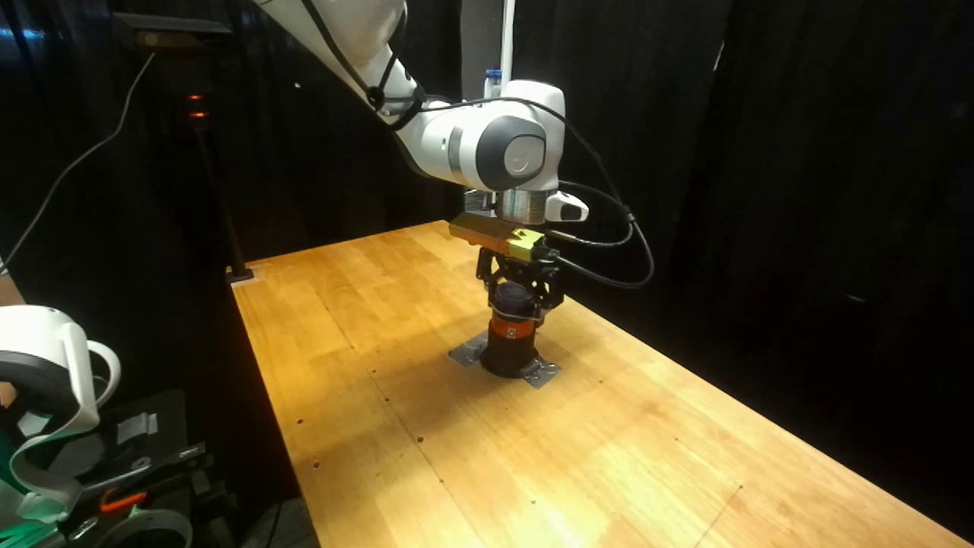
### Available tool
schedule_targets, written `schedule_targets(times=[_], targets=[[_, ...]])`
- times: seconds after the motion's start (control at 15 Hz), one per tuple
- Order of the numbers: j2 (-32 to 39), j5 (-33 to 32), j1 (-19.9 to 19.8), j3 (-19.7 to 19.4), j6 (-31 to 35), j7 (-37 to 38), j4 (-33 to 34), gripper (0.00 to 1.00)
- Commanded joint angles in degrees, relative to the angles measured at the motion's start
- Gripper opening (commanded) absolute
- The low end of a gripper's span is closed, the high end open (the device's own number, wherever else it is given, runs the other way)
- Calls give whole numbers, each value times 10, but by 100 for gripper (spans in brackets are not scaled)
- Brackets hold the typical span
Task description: Wrap the bottom of the brown cap with an elastic band
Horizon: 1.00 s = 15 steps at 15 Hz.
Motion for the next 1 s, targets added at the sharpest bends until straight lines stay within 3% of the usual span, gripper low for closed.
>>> schedule_targets(times=[0.0, 0.53, 0.6, 0.67, 0.93], targets=[[-24, 20, -23, 13, -44, -16, -26, 100], [-92, 47, -48, 18, 1, -25, -133, 100], [-101, 50, -51, 19, 4, -29, -145, 76], [-112, 55, -53, 21, 17, -31, -161, 75], [-151, 99, -72, 37, 85, -66, -222, 42]])
